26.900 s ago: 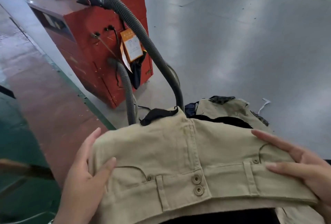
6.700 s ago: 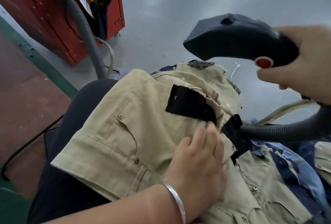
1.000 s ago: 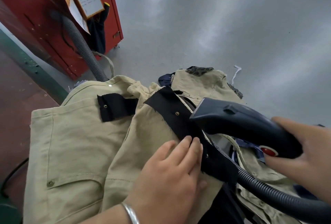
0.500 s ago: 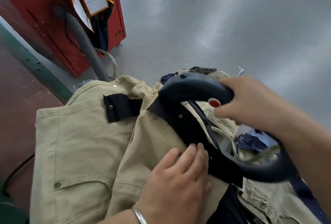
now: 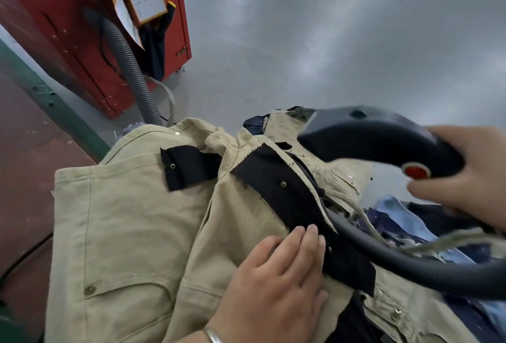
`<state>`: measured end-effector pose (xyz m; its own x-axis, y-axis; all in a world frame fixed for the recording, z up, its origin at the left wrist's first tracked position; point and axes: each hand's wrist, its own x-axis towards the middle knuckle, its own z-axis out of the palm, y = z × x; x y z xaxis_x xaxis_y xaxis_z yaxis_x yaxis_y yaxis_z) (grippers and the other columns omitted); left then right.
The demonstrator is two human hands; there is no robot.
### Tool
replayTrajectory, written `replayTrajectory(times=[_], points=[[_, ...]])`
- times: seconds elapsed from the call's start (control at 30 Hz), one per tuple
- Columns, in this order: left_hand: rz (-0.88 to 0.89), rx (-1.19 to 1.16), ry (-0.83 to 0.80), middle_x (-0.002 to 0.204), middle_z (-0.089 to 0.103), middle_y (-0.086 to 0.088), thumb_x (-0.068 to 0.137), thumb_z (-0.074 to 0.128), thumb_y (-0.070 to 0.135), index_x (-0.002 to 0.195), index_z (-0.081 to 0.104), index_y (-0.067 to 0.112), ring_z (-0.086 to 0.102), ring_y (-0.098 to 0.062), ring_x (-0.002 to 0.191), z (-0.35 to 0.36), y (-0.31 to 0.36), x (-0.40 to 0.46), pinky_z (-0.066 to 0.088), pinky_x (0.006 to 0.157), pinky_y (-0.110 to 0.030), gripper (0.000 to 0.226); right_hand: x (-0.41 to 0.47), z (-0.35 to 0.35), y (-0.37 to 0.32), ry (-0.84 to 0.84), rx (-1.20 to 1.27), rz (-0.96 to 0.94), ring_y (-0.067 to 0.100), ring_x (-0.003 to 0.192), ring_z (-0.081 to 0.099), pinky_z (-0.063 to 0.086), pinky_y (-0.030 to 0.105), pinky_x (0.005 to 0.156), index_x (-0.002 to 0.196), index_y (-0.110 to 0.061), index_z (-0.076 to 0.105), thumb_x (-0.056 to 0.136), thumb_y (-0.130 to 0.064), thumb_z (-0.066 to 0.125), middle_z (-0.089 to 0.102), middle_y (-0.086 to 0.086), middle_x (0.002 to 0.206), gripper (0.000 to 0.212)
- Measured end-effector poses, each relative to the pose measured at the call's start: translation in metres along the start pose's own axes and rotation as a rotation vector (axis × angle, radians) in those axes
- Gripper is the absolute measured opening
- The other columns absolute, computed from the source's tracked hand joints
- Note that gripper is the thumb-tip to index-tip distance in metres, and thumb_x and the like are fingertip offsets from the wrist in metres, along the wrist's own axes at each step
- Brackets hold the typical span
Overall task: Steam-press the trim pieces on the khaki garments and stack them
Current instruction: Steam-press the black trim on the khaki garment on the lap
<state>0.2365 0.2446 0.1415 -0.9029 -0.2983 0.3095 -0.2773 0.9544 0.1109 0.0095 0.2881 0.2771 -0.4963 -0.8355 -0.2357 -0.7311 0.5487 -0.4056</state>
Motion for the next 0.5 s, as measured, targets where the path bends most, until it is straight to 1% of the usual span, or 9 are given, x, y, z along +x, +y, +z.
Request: replayTrajectory(times=[0.07,0.13,0.2,0.27,0.33,0.37,0.4,0.43,0.5], points=[[0.013,0.010,-0.007,0.118,0.067,0.007,0.081,0.052,0.047,0.111,0.072,0.026,0.063,-0.005,0.107,0.000,-0.001,0.001,0.041,0.083,-0.024,0.042,-0.018,0.007,0.011,-0.059,-0.046,0.034,0.010,0.030,0.052,0.037,0.024,0.027,0.084,-0.042,0.063,0.047,-0.051,0.058,0.060,-0.008,0.047,0.038],[0.026,0.020,-0.017,0.115,0.068,0.009,0.073,0.059,0.050,0.107,0.073,0.028,0.064,-0.003,0.104,-0.001,0.000,0.002,0.041,0.081,-0.023,0.043,-0.026,0.016,0.017,-0.096,-0.144,0.044,0.006,0.033,0.050,0.044,0.025,0.034,0.082,-0.044,0.059,0.049,-0.054,0.054,0.058,-0.014,0.050,0.035],[0.039,0.018,-0.024,0.112,0.069,0.011,0.068,0.063,0.051,0.104,0.074,0.031,0.065,-0.002,0.102,0.001,0.001,0.004,0.041,0.080,-0.022,0.042,-0.027,0.025,0.014,-0.120,-0.219,0.068,0.004,0.036,0.050,0.050,0.032,0.041,0.083,-0.046,0.056,0.050,-0.058,0.048,0.060,-0.021,0.056,0.036],[0.028,-0.012,-0.045,0.107,0.070,0.014,0.065,0.064,0.049,0.099,0.075,0.033,0.065,0.001,0.099,0.002,0.002,0.006,0.040,0.080,-0.021,0.039,-0.019,0.027,0.003,-0.108,-0.254,0.051,0.005,0.041,0.053,0.049,0.038,0.042,0.086,-0.047,0.054,0.049,-0.059,0.044,0.060,-0.025,0.061,0.040],[-0.003,-0.033,-0.060,0.106,0.070,0.016,0.065,0.062,0.047,0.095,0.076,0.033,0.065,0.003,0.097,0.001,0.001,0.007,0.039,0.082,-0.021,0.036,-0.004,0.028,-0.010,-0.094,-0.281,-0.006,0.004,0.039,0.053,0.047,0.034,0.041,0.086,-0.045,0.055,0.050,-0.060,0.045,0.061,-0.027,0.063,0.040],[-0.006,-0.038,-0.069,0.109,0.070,0.014,0.069,0.060,0.047,0.099,0.076,0.030,0.065,0.001,0.100,0.000,0.002,0.006,0.038,0.083,-0.021,0.039,0.006,0.028,-0.018,-0.092,-0.294,-0.034,0.004,0.040,0.053,0.044,0.030,0.042,0.084,-0.042,0.056,0.053,-0.059,0.048,0.062,-0.023,0.063,0.037],[-0.004,-0.035,-0.068,0.113,0.069,0.010,0.074,0.056,0.048,0.105,0.075,0.026,0.064,-0.002,0.103,0.000,0.002,0.004,0.038,0.084,-0.023,0.042,0.019,0.029,-0.025,-0.092,-0.303,-0.051,0.005,0.042,0.054,0.041,0.025,0.043,0.082,-0.037,0.058,0.058,-0.055,0.054,0.062,-0.013,0.060,0.030],[-0.005,-0.024,-0.068,0.118,0.067,0.007,0.078,0.052,0.047,0.110,0.073,0.023,0.063,-0.005,0.107,-0.001,0.002,0.003,0.038,0.085,-0.026,0.045,0.032,0.029,-0.032,-0.088,-0.307,-0.056,0.005,0.044,0.055,0.038,0.022,0.041,0.081,-0.032,0.058,0.065,-0.047,0.061,0.060,-0.006,0.056,0.022],[-0.012,-0.007,-0.075,0.121,0.066,0.003,0.083,0.044,0.045,0.115,0.071,0.019,0.062,-0.008,0.109,-0.004,0.002,0.001,0.036,0.086,-0.028,0.048,0.059,0.030,-0.043,-0.084,-0.266,-0.042,0.012,0.047,0.060,0.038,0.018,0.035,0.084,-0.025,0.059,0.076,-0.027,0.069,0.059,-0.003,0.057,0.013]])
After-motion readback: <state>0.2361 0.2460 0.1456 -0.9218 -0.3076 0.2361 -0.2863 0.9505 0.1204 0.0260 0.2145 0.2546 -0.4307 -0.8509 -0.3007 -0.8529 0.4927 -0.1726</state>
